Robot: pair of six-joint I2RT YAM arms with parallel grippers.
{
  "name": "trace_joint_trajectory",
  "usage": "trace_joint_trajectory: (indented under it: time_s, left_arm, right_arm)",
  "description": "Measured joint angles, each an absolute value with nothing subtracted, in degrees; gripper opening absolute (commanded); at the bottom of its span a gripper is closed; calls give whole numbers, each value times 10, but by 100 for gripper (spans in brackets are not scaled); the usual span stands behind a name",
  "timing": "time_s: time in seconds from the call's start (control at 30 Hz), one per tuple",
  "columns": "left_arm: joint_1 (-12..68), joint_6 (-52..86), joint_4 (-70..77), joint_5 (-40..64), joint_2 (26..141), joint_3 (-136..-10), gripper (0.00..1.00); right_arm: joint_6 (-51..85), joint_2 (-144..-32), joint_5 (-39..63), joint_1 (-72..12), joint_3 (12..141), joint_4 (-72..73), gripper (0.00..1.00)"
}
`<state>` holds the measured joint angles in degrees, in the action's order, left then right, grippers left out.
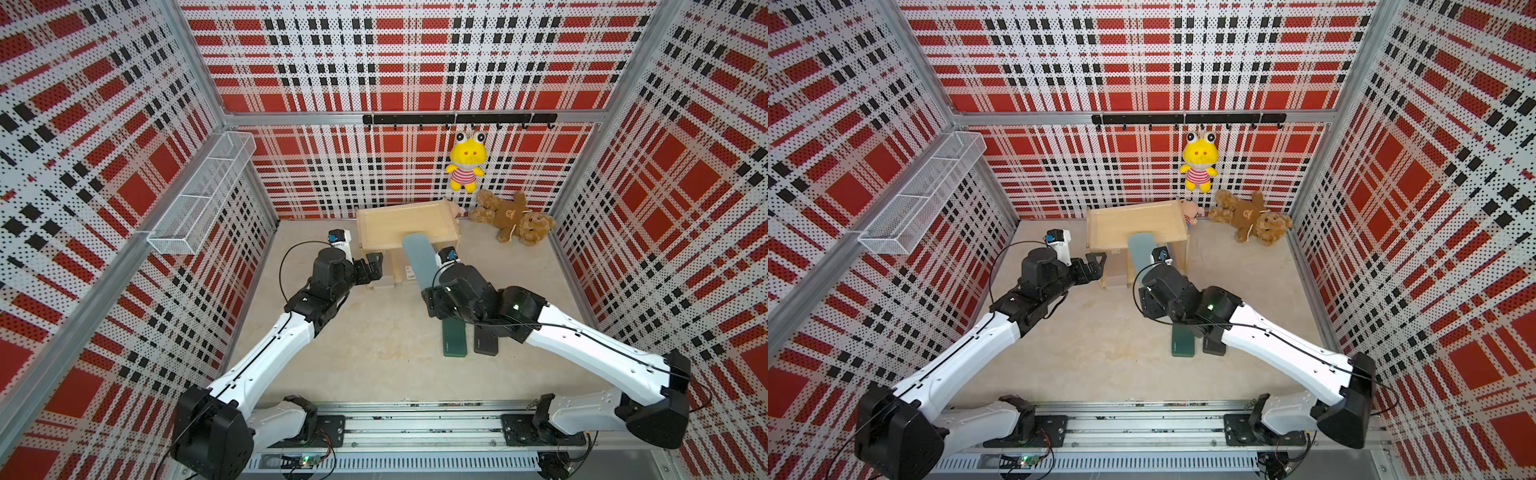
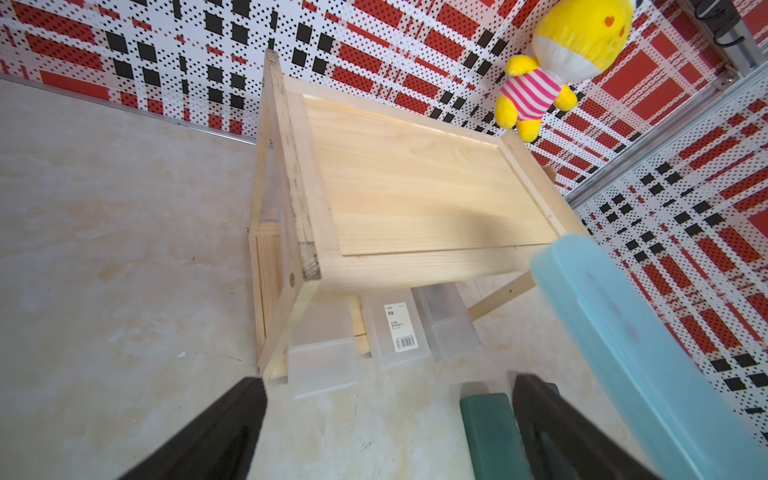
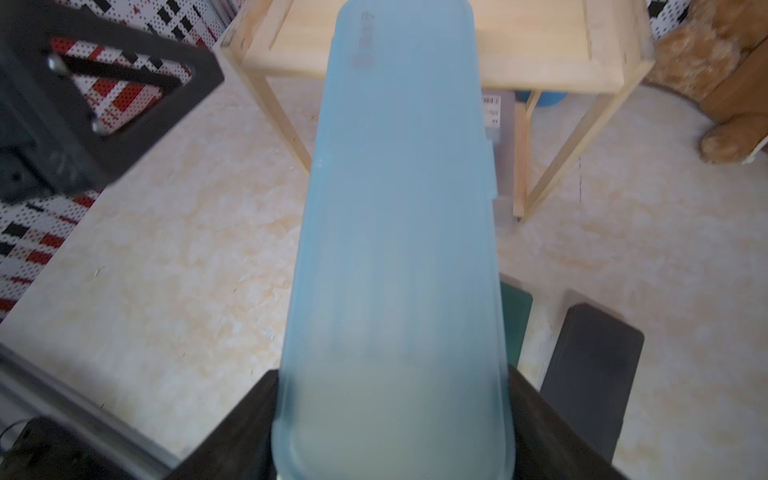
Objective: Remove the pencil cases from the shelf
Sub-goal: Pick up the pencil case from the shelf, then place the pencil case at the center of the board.
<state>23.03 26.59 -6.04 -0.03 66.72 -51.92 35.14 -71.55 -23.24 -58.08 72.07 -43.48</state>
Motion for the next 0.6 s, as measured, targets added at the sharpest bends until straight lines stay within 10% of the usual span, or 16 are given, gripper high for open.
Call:
trace_joint_trajectory:
  time_s: [0.2, 0.6]
  left_arm:
    - [245, 273, -72, -17, 613, -519, 99]
    - [267, 285, -78, -34, 604, -522, 99]
  right_arm:
    - [431, -601, -249, -681, 558, -444, 58]
    - [573, -726, -248, -745, 474, -412, 60]
